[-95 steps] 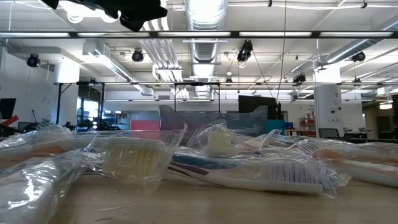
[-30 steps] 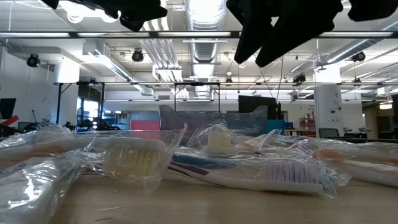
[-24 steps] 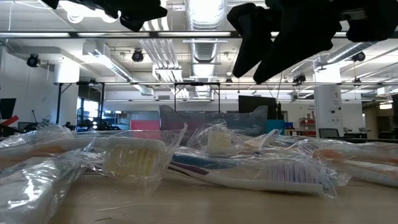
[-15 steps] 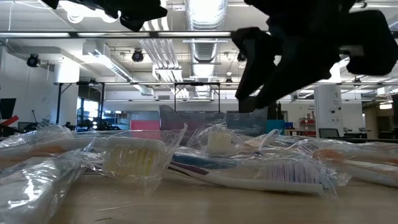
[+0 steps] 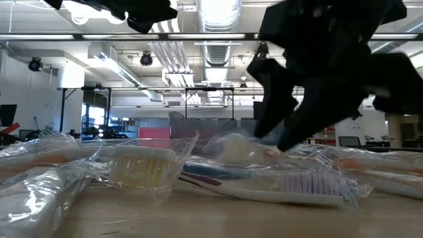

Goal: Pick & Place Toothbrushes
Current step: Put the orange toothbrush into the blue bin

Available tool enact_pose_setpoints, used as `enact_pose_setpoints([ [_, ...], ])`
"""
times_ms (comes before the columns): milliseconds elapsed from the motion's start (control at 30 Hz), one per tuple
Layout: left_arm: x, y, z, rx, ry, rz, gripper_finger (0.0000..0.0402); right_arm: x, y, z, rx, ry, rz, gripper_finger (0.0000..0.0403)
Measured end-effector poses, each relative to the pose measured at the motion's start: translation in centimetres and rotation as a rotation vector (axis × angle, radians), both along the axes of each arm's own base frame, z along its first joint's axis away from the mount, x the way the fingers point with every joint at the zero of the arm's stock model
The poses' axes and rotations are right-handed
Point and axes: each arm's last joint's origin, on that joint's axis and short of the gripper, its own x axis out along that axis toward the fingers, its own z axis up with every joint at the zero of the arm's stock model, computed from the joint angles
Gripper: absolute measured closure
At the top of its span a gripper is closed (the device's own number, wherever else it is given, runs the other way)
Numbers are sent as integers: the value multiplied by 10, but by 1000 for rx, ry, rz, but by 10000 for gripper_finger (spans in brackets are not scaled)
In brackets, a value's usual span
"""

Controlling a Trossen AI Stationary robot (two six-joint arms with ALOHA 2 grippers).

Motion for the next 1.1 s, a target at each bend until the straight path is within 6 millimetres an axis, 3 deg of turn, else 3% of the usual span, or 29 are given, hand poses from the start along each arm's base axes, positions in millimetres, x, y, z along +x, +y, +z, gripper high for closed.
enact_pose_setpoints([
  [267, 1, 0, -3, 4, 24, 0, 239, 5, 2, -11, -24, 58, 9, 228],
  [833, 1, 0, -5, 7, 40, 0, 239, 4, 3, -8, 2, 56, 16, 363],
  [1100, 1, 0, -5, 7, 40, 0, 239, 4, 3, -7, 19, 59, 29, 387],
])
